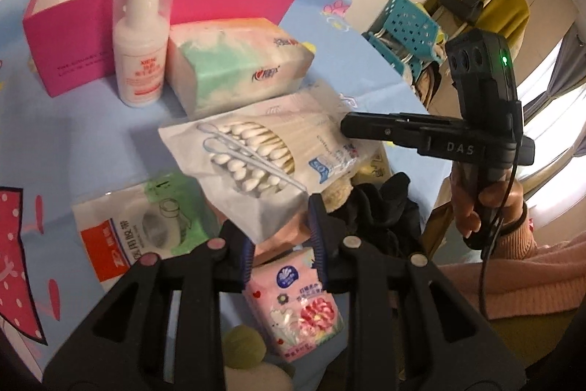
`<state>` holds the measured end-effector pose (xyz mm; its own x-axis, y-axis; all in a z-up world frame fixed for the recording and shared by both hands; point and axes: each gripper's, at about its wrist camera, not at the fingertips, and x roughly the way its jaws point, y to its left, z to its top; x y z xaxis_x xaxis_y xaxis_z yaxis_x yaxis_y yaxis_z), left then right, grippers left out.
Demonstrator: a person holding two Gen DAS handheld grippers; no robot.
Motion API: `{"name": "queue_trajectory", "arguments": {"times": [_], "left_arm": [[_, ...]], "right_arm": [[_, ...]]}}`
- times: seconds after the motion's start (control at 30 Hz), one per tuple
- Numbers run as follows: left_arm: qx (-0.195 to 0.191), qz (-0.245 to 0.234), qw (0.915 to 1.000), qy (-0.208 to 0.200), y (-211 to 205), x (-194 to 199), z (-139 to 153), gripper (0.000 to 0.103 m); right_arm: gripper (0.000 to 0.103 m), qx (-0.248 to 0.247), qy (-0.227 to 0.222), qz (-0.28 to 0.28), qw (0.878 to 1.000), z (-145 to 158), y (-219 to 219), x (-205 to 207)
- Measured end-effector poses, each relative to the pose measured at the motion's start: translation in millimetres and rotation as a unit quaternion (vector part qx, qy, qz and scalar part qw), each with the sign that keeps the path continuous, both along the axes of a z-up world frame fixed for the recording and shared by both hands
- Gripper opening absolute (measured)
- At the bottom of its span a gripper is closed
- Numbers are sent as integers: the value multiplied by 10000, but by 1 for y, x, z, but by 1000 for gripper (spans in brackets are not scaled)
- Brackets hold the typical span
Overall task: Organize soft objects
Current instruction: 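Lift the cotton-swab bag up with the right gripper, then carry the cotton-swab bag into the pink box and open the right gripper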
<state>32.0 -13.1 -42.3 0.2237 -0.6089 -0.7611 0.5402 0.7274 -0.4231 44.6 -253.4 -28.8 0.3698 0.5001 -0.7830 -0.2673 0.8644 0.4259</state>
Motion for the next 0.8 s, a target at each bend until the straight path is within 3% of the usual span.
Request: {"name": "queue_trajectory", "arguments": {"times": [0.07,0.17,0.23,0.27,0.33,0.37,0.43,0.47,0.7,0.77,0.8], "left_arm": [[99,19,9999,37,-2,0,-1,28],[225,43,9997,116,-6,2,-5,28],[267,69,9994,197,-6,4,-8,28],[242,105,9994,231,-4,5,-8,29],[79,226,9993,293,4,8,-8,31],[24,259,9992,311,7,10,-7,33],[-180,324,9983,441,17,12,-9,58],[-277,360,9977,501,22,16,-10,61],[-236,423,9965,677,20,34,-13,60],[-88,412,9969,671,15,36,-14,47],[7,397,9971,641,12,37,-15,34]], "right_arm": [[33,92,27,70,9999,-2,1,5],[34,-69,-44,178,9998,-4,7,9],[31,-99,-83,211,9997,-6,8,12],[20,-158,-106,216,9996,-7,7,13],[15,-68,-127,226,9996,-7,4,12],[13,-77,-171,226,9996,-7,3,10],[12,-145,-284,237,9992,-5,2,6],[12,-124,-289,245,9992,-5,1,5],[12,3,-345,184,9992,-6,-2,3],[12,56,-397,198,9990,-3,-2,3],[12,56,-450,218,9987,-1,-1,2]]}}
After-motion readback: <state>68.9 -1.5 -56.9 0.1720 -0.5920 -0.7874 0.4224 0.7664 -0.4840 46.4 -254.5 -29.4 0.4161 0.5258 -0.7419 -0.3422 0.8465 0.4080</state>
